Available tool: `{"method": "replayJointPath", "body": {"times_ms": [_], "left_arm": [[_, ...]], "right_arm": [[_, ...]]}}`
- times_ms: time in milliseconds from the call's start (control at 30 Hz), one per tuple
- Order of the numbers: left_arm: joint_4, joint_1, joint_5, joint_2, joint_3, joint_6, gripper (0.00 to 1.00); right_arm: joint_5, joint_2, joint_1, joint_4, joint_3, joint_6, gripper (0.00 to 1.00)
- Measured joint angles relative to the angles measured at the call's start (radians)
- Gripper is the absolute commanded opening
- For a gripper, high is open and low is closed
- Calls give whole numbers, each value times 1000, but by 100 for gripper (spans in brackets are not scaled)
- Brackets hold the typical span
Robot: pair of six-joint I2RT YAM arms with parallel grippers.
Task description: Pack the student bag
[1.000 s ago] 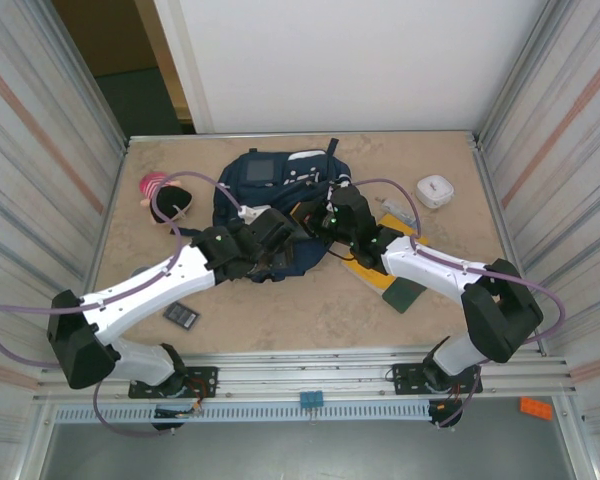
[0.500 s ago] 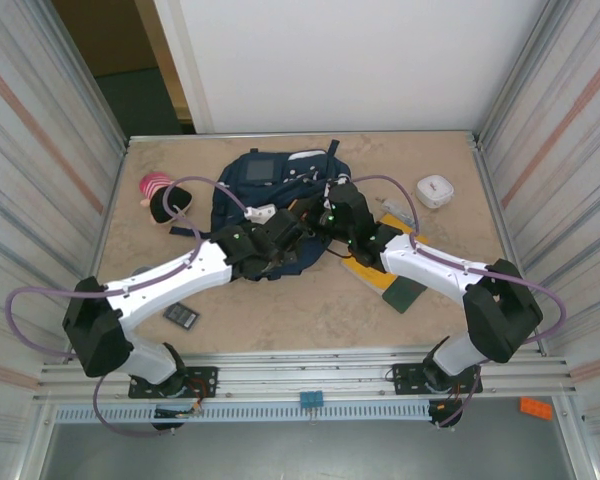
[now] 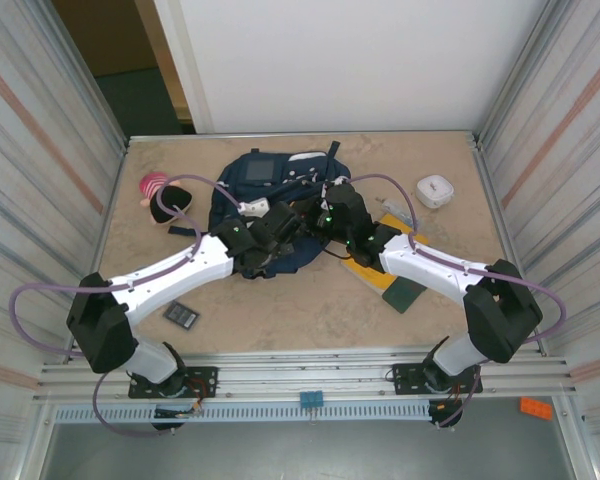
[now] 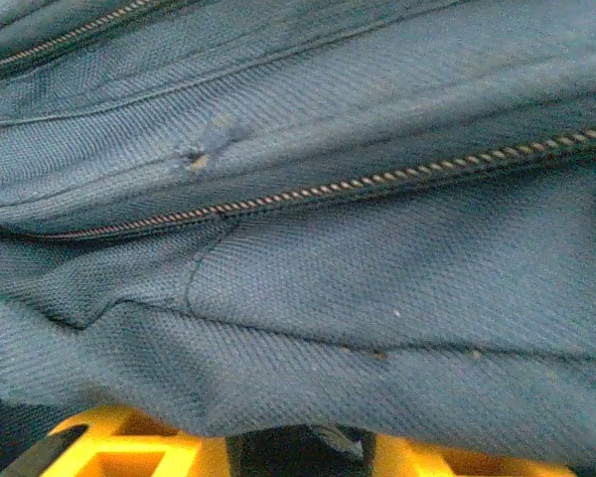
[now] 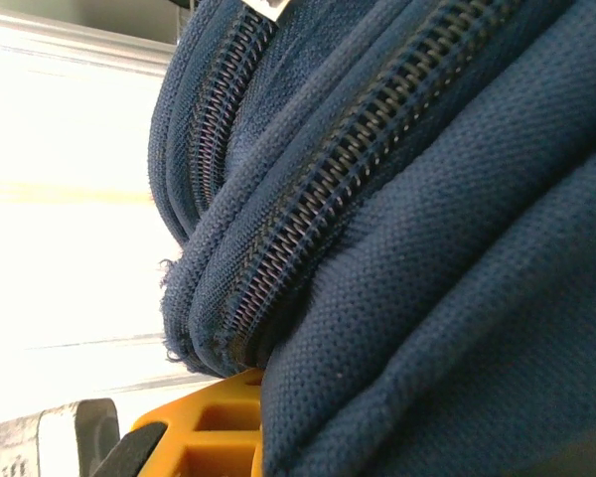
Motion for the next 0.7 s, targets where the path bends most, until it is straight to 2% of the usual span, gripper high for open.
{"method": "replayJointPath", "body": {"times_ms": [367, 700], "left_arm": [[57, 37, 93, -53, -66, 47, 0], [261, 121, 308, -200, -238, 126, 0]], "right_arm": [[-5, -6, 2, -60, 1, -77, 0], [-95, -16, -32, -52, -17, -225, 0]]}}
